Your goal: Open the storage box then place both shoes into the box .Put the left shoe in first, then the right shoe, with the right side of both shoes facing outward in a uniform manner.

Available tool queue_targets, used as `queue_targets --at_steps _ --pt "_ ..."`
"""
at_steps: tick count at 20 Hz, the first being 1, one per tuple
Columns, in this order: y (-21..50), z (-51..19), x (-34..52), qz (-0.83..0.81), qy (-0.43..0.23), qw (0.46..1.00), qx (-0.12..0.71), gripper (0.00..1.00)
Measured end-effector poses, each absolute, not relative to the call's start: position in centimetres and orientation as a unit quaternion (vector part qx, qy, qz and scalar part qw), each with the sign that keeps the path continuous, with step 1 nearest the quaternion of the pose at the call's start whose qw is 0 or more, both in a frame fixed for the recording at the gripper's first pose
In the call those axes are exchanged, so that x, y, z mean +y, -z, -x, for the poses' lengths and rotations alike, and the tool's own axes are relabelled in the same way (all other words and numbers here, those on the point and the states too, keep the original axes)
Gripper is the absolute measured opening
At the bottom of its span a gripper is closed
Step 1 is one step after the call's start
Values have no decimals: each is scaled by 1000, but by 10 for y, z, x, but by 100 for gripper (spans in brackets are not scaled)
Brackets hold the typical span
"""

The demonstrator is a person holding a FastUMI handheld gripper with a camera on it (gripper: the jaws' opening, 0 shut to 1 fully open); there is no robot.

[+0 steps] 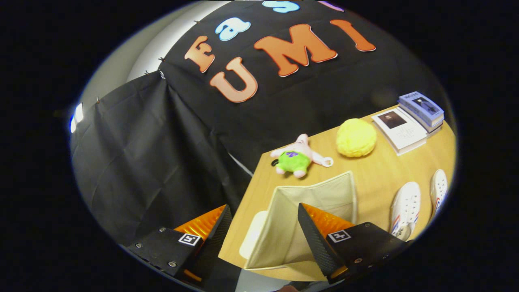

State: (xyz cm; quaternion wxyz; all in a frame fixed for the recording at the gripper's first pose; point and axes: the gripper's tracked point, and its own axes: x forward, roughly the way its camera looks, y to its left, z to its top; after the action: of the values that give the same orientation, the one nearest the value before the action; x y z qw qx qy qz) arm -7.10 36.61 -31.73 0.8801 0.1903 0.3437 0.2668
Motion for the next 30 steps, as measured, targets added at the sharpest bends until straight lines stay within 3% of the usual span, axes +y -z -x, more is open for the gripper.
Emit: queue_targets --at_steps 8,19,30 --pt "353 36 228 -125 -134 933 310 98" --pt "449 54 122 -88 -10 933 348 99" --pt "534 90 118 -64 -2 896 439 67"
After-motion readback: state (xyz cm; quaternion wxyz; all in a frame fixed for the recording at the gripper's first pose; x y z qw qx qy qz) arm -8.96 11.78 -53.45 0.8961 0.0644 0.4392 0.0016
